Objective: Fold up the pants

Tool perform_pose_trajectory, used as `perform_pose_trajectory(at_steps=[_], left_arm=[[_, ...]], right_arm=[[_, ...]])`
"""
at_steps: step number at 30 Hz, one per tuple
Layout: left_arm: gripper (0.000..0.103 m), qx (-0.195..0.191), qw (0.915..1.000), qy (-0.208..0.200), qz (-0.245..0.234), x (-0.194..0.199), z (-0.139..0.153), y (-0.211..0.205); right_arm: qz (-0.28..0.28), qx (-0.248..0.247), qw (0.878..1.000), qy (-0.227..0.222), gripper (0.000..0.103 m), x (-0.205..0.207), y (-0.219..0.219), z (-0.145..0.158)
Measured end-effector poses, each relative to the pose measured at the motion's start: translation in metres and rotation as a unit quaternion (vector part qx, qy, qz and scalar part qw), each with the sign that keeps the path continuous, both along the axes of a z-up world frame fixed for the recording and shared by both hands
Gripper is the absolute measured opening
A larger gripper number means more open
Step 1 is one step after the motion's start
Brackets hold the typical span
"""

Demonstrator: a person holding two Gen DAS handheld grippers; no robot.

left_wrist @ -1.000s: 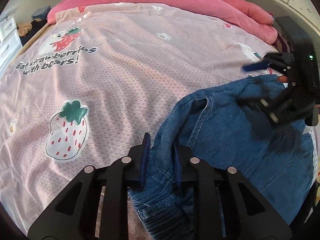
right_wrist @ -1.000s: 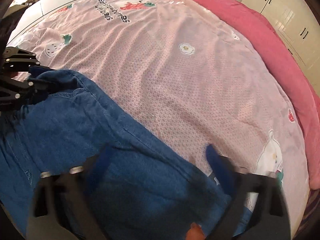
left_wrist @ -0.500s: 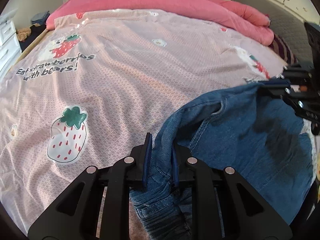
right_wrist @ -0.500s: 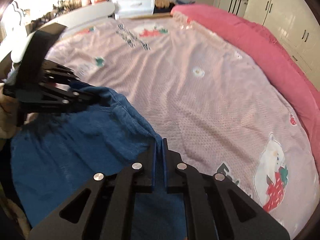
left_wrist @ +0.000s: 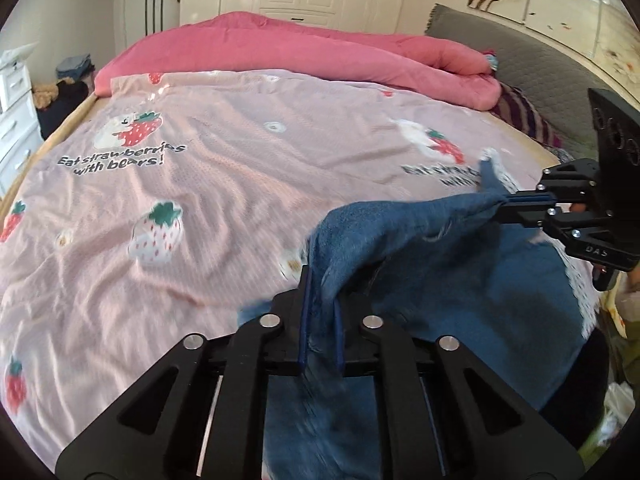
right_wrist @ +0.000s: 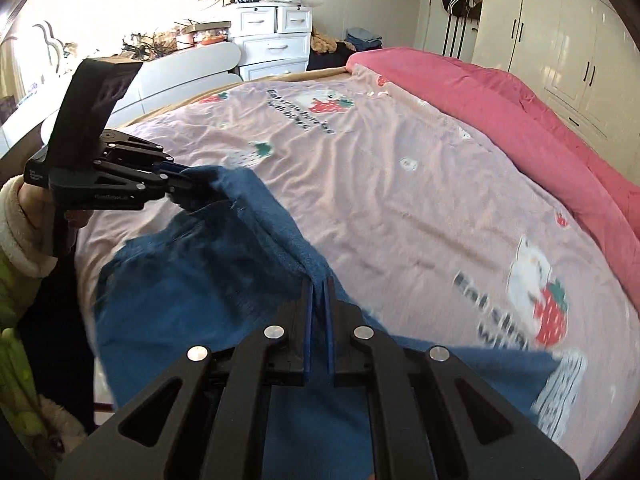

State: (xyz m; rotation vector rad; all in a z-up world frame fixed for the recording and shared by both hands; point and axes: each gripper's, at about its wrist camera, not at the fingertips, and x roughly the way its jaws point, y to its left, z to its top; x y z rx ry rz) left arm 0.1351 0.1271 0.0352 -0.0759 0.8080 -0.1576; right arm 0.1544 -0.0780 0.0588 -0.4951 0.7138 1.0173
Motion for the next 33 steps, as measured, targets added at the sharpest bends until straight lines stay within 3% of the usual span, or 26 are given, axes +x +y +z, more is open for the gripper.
perform_pose_trajectory(at_steps=[14,21,27,33], left_arm=[[0.001,0.016,0.9996,0.01,-0.02,-0.085,-0.008,-0.037],[0.001,0.035,0.9991,0.02,-0.015,-0.116,-0.018,-0.037],[0.004,0.025,0.9984,0.045,-0.02,-0.123,-0.041,-0.033],[0.005,0.018,0.9987,0.041,-0.024,-0.129,-0.037,-0.03]], right_arm=[[0.009,0.043,0.998,0.049,0.004,-0.109,-0.037,-0.02],[0.003,0.05,0.995,0.092,0.005,-0.137,-0.036,-0.049],[-0.028,0.031,0.99,0.133,0.008,-0.141,-0.03,-0.089],[-0.043,0.044,0.986,0.153,0.015,-0.144,-0.035,-0.092]])
